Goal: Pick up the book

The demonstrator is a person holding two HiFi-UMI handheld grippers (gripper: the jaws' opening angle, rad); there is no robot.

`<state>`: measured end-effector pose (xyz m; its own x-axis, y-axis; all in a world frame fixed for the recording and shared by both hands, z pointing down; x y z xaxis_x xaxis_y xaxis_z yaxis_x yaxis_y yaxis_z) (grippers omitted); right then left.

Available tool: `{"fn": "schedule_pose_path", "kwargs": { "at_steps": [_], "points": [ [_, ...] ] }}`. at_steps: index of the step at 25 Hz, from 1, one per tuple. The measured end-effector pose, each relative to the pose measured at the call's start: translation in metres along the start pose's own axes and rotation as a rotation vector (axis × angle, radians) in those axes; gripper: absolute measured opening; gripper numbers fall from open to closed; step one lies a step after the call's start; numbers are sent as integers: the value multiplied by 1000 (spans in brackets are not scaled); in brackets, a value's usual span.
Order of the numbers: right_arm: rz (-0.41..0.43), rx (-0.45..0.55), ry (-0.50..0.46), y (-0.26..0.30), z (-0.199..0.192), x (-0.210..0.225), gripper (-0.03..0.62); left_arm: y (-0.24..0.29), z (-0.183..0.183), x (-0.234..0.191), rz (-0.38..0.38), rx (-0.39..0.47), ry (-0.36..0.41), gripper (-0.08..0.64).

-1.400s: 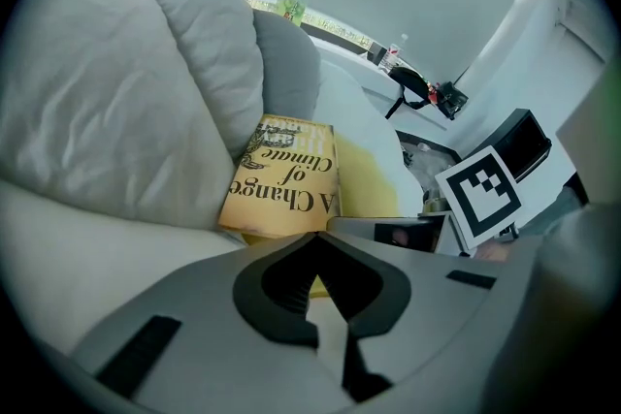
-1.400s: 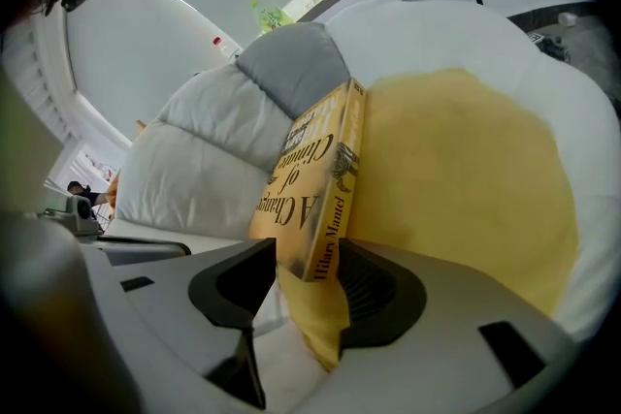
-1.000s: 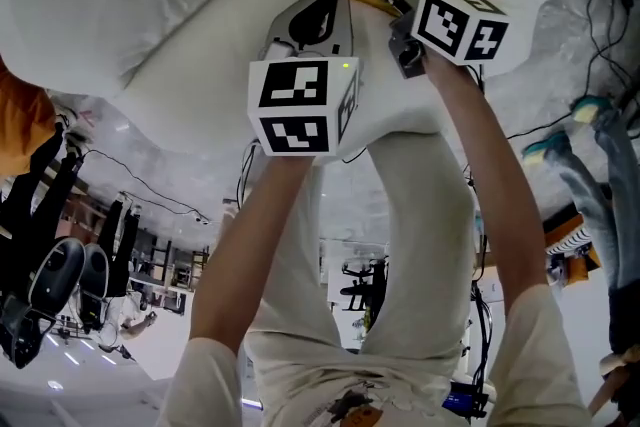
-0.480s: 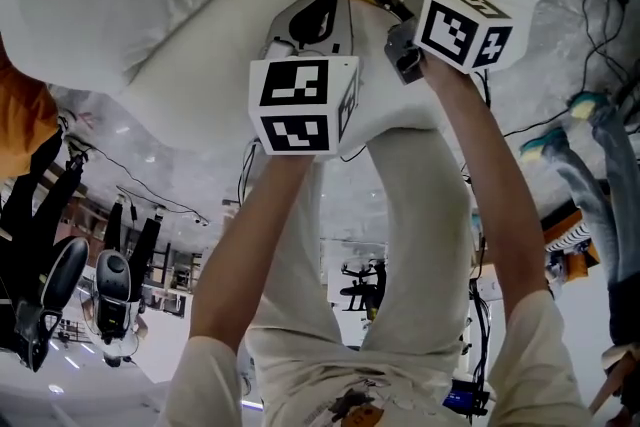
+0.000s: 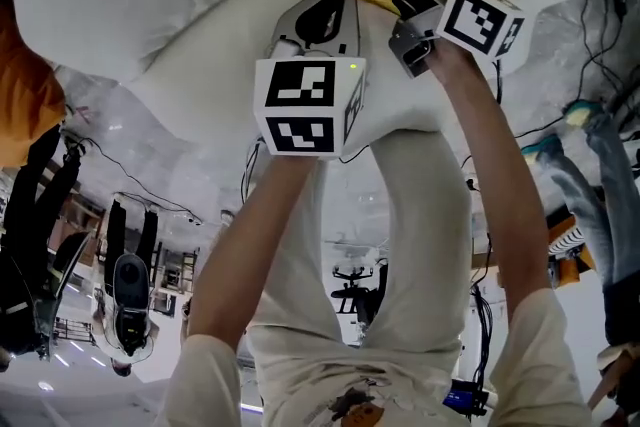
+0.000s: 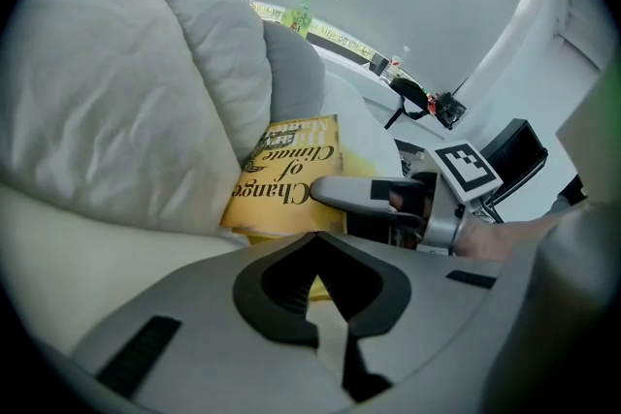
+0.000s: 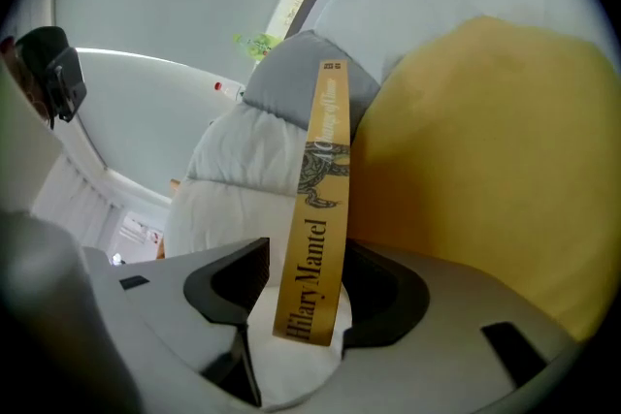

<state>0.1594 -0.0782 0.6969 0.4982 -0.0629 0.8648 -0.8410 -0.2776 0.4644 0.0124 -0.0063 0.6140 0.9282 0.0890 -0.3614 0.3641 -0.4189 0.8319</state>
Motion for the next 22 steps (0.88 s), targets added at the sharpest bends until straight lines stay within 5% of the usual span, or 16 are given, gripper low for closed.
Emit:
{"fn": "schedule_pose_path", "kwargs": {
  "at_steps": [4, 13, 22],
  "points": [
    [-61, -28, -94, 19, 8, -13, 247, -10, 1, -7, -10, 7, 1, 6],
    [-171, -51, -126, 23, 8, -5, 212, -8, -1, -5, -35, 11, -10, 6],
    [-130, -29, -28, 30, 5, 0, 184, -18, 1, -10, -44, 22, -8, 6]
  ]
}}
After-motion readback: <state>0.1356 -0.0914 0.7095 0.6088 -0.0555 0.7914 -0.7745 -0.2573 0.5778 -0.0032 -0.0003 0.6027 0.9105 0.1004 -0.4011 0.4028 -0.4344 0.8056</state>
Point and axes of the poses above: the fingertips, and each gripper's own axes: y forward along the fingers, x to its right, z out of its top, the point moved 10 cm from there along -y, backward along the fingers, and after that the axes turned 2 degrees about -x, right-handed, at the moved point
